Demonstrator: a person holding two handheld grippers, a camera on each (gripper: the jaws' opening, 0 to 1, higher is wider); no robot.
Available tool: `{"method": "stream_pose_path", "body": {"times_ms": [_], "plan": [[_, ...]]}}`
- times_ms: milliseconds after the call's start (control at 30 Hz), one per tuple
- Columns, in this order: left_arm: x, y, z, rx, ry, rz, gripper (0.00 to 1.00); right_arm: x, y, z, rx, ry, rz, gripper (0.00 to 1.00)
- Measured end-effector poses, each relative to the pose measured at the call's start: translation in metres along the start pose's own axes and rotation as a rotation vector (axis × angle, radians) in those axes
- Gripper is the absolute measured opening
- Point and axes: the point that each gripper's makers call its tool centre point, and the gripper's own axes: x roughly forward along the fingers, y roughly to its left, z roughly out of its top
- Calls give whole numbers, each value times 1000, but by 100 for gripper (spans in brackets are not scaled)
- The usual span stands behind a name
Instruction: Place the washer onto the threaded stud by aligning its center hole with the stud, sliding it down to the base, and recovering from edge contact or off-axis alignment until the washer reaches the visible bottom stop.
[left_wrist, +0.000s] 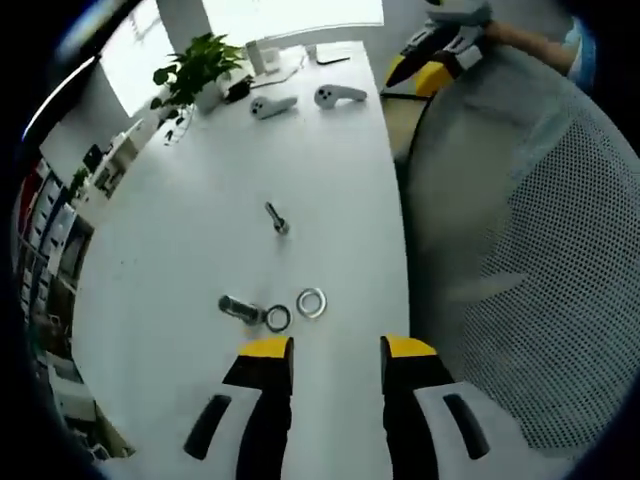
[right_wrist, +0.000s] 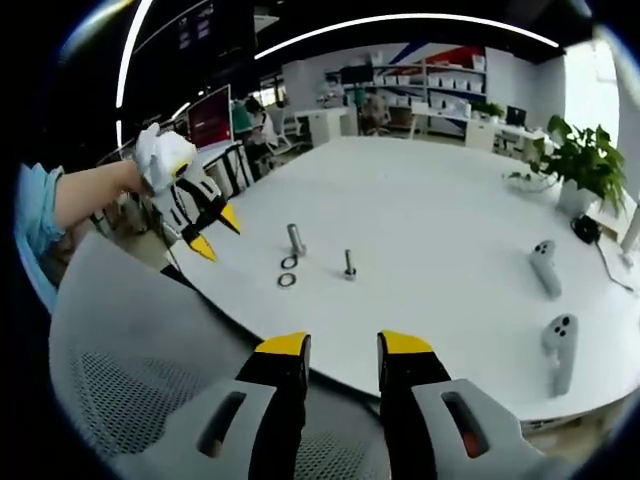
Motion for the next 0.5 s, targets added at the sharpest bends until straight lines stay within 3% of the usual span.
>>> {"method": "stream_pose_path", "body": {"times_ms": [200,300,500], "plan": [[25,8,-11,31,116,-37,34,1,3,-1,4,7,21,28],[29,11,-18,95,188,-39,32,2,3,-2,-9,18,23,28],[36,8,-20,114,214,-55,34,3,5,-2,-4,17,33,28]]}}
